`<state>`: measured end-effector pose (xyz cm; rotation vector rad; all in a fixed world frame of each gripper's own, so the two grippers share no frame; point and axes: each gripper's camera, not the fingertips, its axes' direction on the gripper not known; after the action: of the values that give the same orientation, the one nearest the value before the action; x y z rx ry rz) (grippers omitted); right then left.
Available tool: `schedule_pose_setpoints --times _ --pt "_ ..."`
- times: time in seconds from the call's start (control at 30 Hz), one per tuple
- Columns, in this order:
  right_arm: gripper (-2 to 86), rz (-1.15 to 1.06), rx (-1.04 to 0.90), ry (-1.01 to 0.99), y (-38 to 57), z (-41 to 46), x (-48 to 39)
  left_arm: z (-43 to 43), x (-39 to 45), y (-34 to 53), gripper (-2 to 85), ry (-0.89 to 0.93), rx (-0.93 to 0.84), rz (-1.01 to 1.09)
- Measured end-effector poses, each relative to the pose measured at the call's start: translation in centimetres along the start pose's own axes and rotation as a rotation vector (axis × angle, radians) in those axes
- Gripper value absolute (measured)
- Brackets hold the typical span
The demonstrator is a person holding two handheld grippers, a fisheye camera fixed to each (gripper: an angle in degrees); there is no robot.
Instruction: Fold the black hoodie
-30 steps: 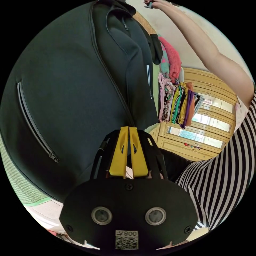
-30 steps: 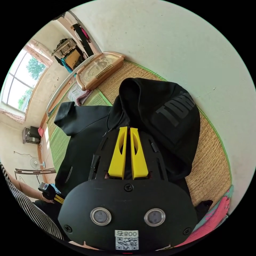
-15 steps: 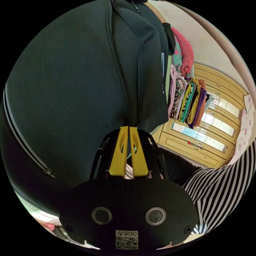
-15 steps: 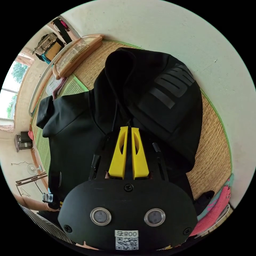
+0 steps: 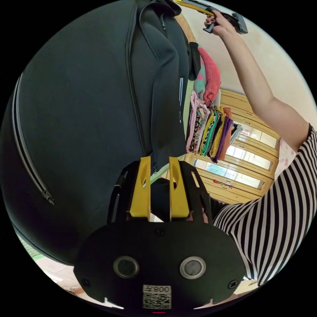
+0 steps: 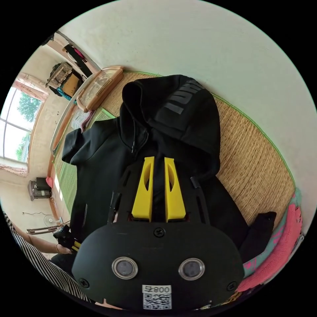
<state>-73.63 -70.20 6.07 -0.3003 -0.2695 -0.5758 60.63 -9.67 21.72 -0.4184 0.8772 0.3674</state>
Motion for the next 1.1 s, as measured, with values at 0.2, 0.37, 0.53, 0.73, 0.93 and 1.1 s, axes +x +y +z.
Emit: schedule_pose_setpoints --times 0.2,0.37,0.53,0.73,0.93,1.1 --pt "7.8 0.019 -0.077 -0.078 10.7 3.3 0.4 1.9 -0.6 -1.6 10.1 0.078 -0.040 -0.016" --pt "8.8 0.095 -0.049 -0.191 13.4 6.8 2.4 4.0 -0.8 -3.8 10.5 0.098 -0.076 -0.024" --pt "10.0 0.213 0.006 -0.285 13.3 11.1 5.8 5.4 -0.8 -5.3 8.8 0.073 -0.118 -0.012" --pt "11.9 0.345 0.009 -0.436 16.6 15.8 9.5 5.5 -1.1 -5.9 6.3 0.056 -0.116 -0.023" --pt "12.0 0.421 -0.008 -0.499 21.2 19.6 11.4 4.7 -0.9 -5.8 7.5 0.024 -0.087 -0.028" --pt "12.6 0.533 0.063 -0.536 23.3 22.6 13.9 5.0 -1.2 -6.5 6.7 0.007 -0.114 -0.026"
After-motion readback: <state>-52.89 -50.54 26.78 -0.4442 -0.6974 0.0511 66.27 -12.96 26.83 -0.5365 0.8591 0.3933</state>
